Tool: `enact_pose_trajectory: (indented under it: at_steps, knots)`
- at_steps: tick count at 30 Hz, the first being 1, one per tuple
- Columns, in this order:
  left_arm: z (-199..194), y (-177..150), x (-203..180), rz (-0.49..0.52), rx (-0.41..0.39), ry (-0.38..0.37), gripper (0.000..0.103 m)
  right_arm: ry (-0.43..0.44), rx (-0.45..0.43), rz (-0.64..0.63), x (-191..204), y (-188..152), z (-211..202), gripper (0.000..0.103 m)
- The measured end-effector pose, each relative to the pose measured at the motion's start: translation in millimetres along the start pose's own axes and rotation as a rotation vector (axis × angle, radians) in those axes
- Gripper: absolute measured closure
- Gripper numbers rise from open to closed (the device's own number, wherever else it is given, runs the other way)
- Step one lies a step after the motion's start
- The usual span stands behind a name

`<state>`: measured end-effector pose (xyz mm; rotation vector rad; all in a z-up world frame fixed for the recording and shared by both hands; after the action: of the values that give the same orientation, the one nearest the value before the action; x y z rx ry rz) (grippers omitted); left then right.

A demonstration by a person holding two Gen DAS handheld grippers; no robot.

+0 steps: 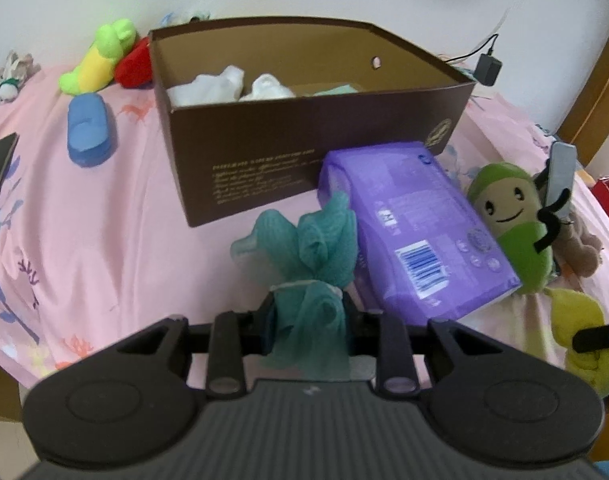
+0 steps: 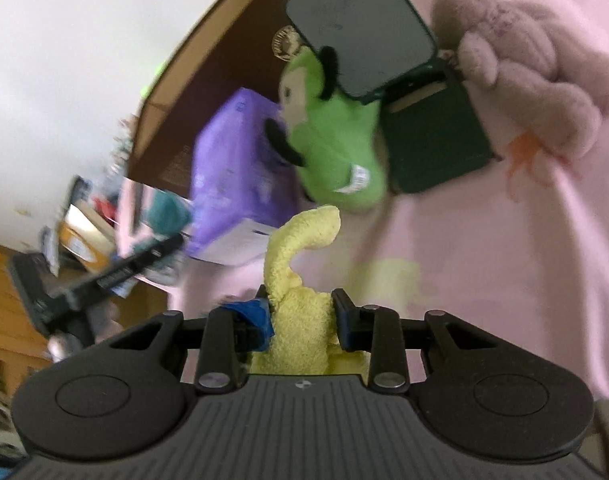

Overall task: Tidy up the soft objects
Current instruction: 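Grasp the teal mesh cloth with the left tool while the right tool grasps the yellow towel, then carry the teal mesh cloth and yellow towel over the brown box with both tools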

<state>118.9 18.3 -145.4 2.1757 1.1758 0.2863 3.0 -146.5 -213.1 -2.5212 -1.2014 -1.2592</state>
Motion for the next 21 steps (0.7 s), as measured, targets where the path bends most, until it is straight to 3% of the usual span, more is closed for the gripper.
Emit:
enact_pose_trajectory:
  at_steps: [5, 16, 21]
  knots:
    - [-11, 6, -2, 0.006, -0.028, -0.015, 0.075, 0.085, -0.008, 0.012, 24, 3, 0, 0.089]
    - [-43, 38, -7, -0.005, -0.128, -0.076, 0.075, 0.172, -0.046, -0.197, 102, 35, 11, 0.088]
    - [-50, 58, -9, 0.007, -0.16, -0.062, 0.075, 0.198, -0.064, -0.266, 127, 61, 18, 0.088]
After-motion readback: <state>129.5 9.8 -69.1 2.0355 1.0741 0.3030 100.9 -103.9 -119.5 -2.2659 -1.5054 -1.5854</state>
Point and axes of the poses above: each gripper's, at about its wrist camera, not at the fingertips, and z roughly the way its jaws point, x to its left, y to its top, the point moved 10 cm from there along z, roughly the way its jaws point, and after that the axes turned 4 degrees about z, right-handed, at the moved point
